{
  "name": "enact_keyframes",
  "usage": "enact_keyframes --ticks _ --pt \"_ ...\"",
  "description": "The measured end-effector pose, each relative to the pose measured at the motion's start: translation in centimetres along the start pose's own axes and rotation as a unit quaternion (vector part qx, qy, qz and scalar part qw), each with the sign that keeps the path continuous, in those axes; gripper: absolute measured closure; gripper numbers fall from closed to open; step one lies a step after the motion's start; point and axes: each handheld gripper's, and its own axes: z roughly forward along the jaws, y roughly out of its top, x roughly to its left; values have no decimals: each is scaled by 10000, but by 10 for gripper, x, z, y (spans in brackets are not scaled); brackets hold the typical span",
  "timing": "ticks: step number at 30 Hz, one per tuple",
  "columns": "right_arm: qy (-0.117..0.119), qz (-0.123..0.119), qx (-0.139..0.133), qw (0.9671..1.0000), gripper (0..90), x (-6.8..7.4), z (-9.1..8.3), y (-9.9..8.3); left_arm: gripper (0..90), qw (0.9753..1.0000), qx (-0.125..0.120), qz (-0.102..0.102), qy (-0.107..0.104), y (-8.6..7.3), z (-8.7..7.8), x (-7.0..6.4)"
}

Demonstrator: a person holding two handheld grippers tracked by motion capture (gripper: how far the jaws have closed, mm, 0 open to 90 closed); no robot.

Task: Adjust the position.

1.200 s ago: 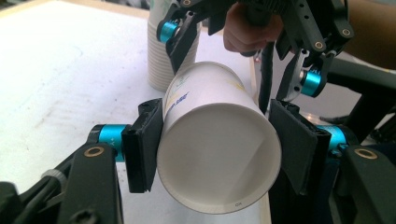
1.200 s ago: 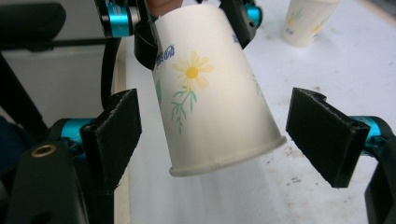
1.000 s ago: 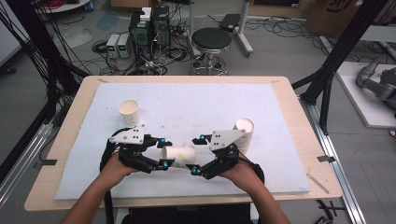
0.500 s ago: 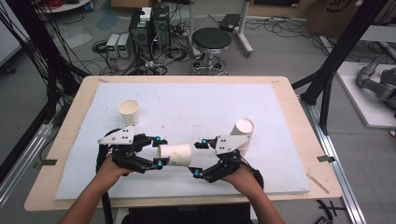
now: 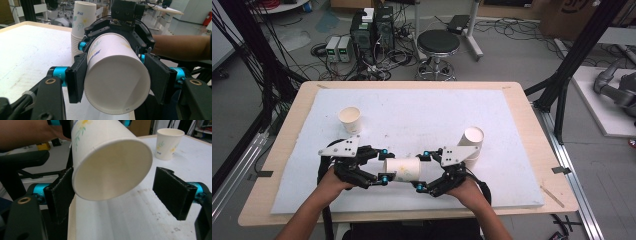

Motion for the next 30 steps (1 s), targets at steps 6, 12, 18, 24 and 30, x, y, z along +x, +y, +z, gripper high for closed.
enact_keyframes --ticks 6,12,18,24,30 --pt "92 -104 -188 9997 267 1 -1 -1 376 9998 -153 -66 -76 -4 -1 2" --pt "182 -52 -479 9987 335 0 -4 -1 374 9990 -382 -171 -140 -9 -3 4" --pt "208 64 -481 9986 351 -2 -5 -1 367 9993 -328 -205 -7 -10 -4 3" --pt "171 78 148 9997 346 -1 -4 10 149 9991 69 -199 354 -4 -2 -2" --pt "44 -109 726 9973 346 1 -2 21 149 9983 456 -19 359 1 -1 -5"
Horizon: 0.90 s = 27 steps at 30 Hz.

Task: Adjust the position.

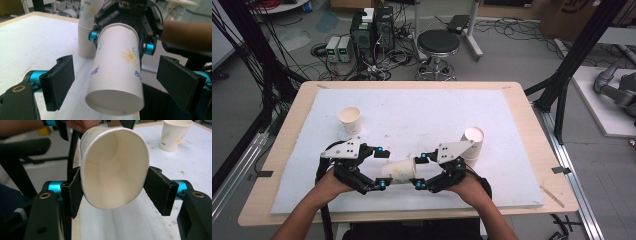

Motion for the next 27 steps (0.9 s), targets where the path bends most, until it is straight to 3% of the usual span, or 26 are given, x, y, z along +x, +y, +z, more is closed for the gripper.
enact_keyframes --ticks 9,16,20,27 --pt "-184 -255 660 9973 347 -4 -3 20 154 9984 527 169 136 6 2 0" --pt "-261 -509 1216 9909 348 -4 0 37 162 9952 922 251 229 7 9 0" --pt "-267 -632 1474 9867 348 -2 3 44 170 9935 1069 275 274 8 12 1" --pt "-361 -1051 1943 9746 347 4 11 57 182 9902 1338 306 263 9 18 3"
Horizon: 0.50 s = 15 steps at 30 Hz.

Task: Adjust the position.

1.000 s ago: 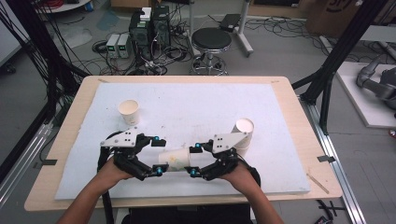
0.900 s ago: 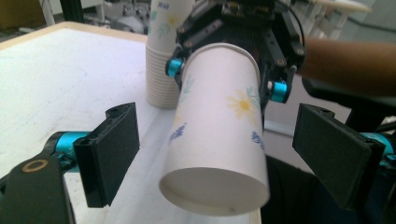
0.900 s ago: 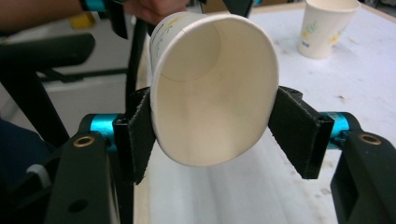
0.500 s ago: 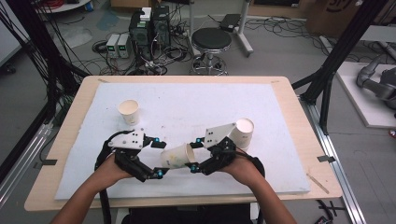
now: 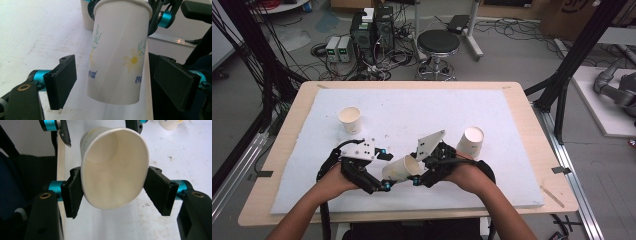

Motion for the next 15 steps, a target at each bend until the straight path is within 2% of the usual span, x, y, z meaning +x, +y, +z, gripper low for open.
enact_keyframes --ticks 7,15 --pt "-27 -267 356 9990 348 1 3 11 187 9997 247 4 -40 0 7 1" --pt "-22 -554 802 9952 347 4 10 21 199 9988 472 15 -90 0 13 2"
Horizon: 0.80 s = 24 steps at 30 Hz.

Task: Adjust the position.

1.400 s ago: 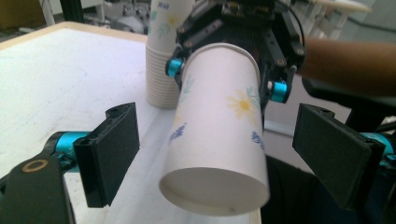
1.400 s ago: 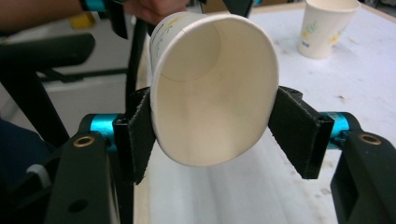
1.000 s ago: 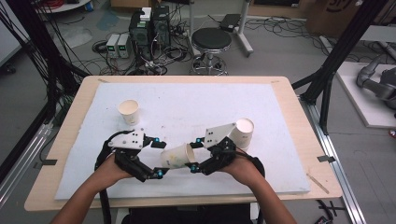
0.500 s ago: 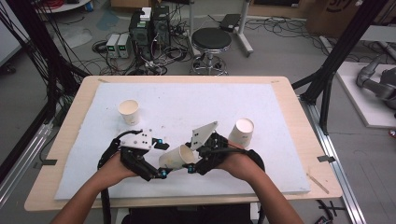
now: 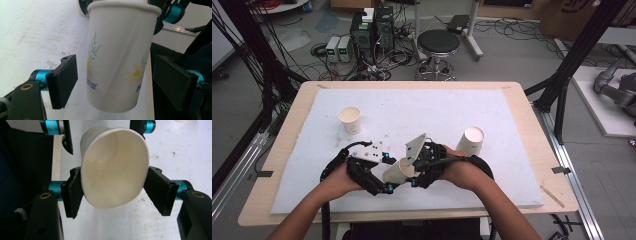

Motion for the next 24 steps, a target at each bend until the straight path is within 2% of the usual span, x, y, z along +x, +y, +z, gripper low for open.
enact_keyframes --ticks 5,10,15,19,21,22,24 --pt "42 -108 142 9998 346 0 1 6 207 10000 44 -23 -18 0 2 1" --pt "89 -79 198 9997 343 1 4 8 263 9999 63 -39 -96 0 3 1" --pt "128 -108 159 9997 342 1 5 8 353 9997 75 39 -218 0 5 0" --pt "202 -133 121 9996 328 1 6 6 361 9997 79 47 -248 0 6 0" --pt "232 -70 28 9997 291 1 6 5 353 9996 29 12 -276 0 6 0" --pt "248 38 -93 9996 251 0 5 3 352 9996 -17 -12 -265 -1 5 1" --pt "279 329 -493 9979 219 -3 1 -2 345 9996 -114 -84 -232 -3 4 1"
